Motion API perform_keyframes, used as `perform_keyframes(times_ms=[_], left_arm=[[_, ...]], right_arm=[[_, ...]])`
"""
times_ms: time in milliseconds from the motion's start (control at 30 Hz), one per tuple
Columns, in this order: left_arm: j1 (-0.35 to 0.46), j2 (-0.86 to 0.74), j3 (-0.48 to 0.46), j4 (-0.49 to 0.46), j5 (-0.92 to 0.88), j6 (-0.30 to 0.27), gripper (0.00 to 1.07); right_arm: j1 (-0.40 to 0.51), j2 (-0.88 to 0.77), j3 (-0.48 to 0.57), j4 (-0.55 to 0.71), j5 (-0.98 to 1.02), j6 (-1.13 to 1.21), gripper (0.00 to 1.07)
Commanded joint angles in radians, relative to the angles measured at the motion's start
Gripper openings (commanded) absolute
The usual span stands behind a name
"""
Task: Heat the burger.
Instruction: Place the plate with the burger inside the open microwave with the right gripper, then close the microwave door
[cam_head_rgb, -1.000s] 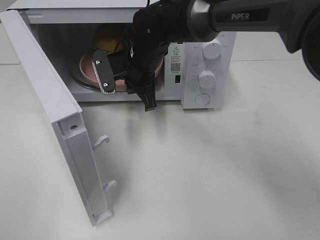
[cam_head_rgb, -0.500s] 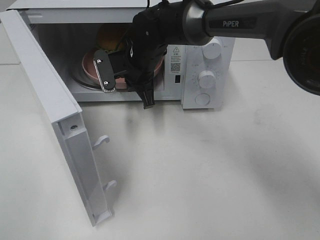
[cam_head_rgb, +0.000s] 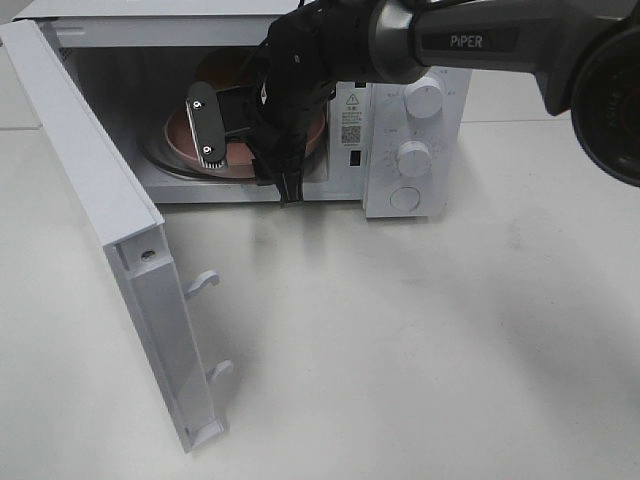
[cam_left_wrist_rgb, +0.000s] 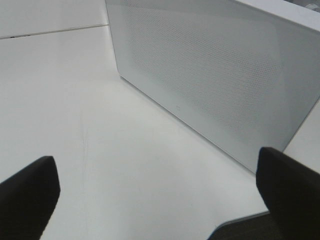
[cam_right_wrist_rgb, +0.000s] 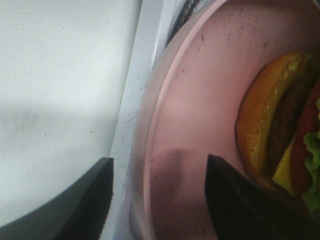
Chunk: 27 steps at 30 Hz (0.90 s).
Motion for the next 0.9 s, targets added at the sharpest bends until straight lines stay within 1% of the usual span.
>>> perform_keyframes(times_ms=[33,67,133,200,233,300,333,367,400,467,500,567,667,700,767,833,900], left_arm=[[-0.003,-0.017,0.002,-0.002,-0.008,-0.008,1.0],[-0.003,-0.017,0.002,-0.002,-0.008,-0.008,1.0],[-0.003,-0.017,0.002,-0.002,-0.008,-0.008,1.0],[-0.003,-0.017,0.002,-0.002,-0.008,-0.008,1.0],[-0.003,-0.017,0.002,-0.002,-0.008,-0.008,1.0],[-0.003,-0.017,0.002,-0.002,-0.008,-0.008,1.0],[-0.003,-0.017,0.002,-0.002,-0.008,-0.008,1.0],[-0.003,-0.017,0.002,-0.002,-0.008,-0.008,1.0],[-0.003,-0.017,0.002,-0.002,-0.008,-0.008,1.0],[-0.003,-0.017,0.002,-0.002,-0.008,-0.008,1.0],[-0.003,-0.017,0.002,-0.002,-0.008,-0.008,1.0],[-0.003,-0.017,0.002,-0.002,-0.008,-0.008,1.0],[-0.003,-0.017,0.002,-0.002,-0.008,-0.008,1.0],[-0.003,-0.017,0.002,-0.002,-0.008,-0.008,1.0],[-0.003,-0.017,0.002,-0.002,-0.008,-0.008,1.0],[-0.003,-0.017,0.002,-0.002,-0.008,-0.008,1.0],[-0.003,-0.017,0.002,-0.002,-0.008,-0.008,1.0]], right_arm=[[0.0,-0.039,0.028,0.011,0.011,0.011,0.7],[0.0,-0.039,0.028,0.011,0.011,0.011,0.7],[0.0,-0.057,0.056,0.011,-0.002,0.01,0.75],[0.001,-0.072,0.076,0.011,-0.016,0.01,0.76],[0.001,-0.072,0.076,0.011,-0.016,0.01,0.76],[0.001,-0.1,0.115,0.011,-0.043,0.009,0.76],[0.001,-0.1,0.115,0.011,-0.043,0.009,0.76],[0.001,-0.124,0.149,0.011,-0.065,0.008,0.76],[0.001,-0.124,0.149,0.011,-0.065,0.008,0.76],[0.001,-0.161,0.205,0.011,-0.097,0.008,0.76],[0.001,-0.161,0.205,0.011,-0.097,0.008,0.76],[0.001,-0.204,0.273,0.007,-0.118,0.008,0.76],[0.001,-0.215,0.289,0.007,-0.121,0.008,0.76],[0.001,-0.234,0.318,0.007,-0.122,0.008,0.76],[0.001,-0.242,0.329,0.007,-0.123,0.013,0.76],[0.001,-0.294,0.387,-0.001,-0.134,0.05,0.76],[0.0,-0.306,0.404,-0.009,-0.137,0.063,0.76]])
